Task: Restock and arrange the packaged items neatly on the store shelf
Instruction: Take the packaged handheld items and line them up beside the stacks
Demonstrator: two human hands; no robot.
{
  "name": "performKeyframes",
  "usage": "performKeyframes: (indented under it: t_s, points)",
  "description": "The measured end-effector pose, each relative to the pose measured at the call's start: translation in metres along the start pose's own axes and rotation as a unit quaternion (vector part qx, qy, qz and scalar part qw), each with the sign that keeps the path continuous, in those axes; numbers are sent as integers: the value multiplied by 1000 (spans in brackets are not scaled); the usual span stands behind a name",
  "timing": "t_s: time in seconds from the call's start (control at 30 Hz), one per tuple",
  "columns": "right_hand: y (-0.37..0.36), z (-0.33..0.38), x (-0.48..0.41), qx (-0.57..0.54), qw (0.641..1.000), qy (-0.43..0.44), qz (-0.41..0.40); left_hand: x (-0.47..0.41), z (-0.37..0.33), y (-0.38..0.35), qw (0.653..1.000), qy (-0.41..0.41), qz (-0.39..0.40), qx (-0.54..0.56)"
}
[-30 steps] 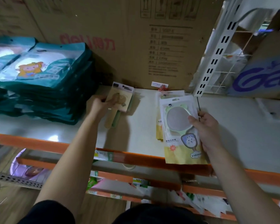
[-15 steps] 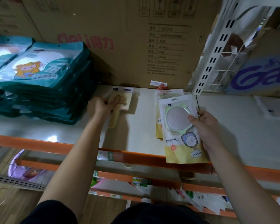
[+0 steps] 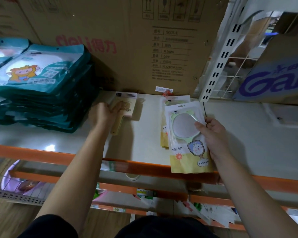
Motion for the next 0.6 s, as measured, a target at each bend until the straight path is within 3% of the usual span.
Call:
performKeyframes:
  t_s: [0.23, 0.43, 0.6]
  points:
    - [3, 15, -10, 38, 998, -8, -50, 57, -40, -6, 964, -235, -2, -125]
    - [-21, 35, -40, 106, 994, -19, -14, 131, -43, -47, 938, -310, 103, -113]
    - [-31, 37, -57, 188, 981, -41, 19, 126, -36, -44, 948, -290, 94, -90]
Point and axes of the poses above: each hand's wrist, its own x-axis away from the middle knuckle, its own y-axis out of the back of the hand, z = x × y, the point moved 8 cm from there along -x, towards the middle knuckle, and after that the axes turned 12 degrees about x, right-handed, at the moved point
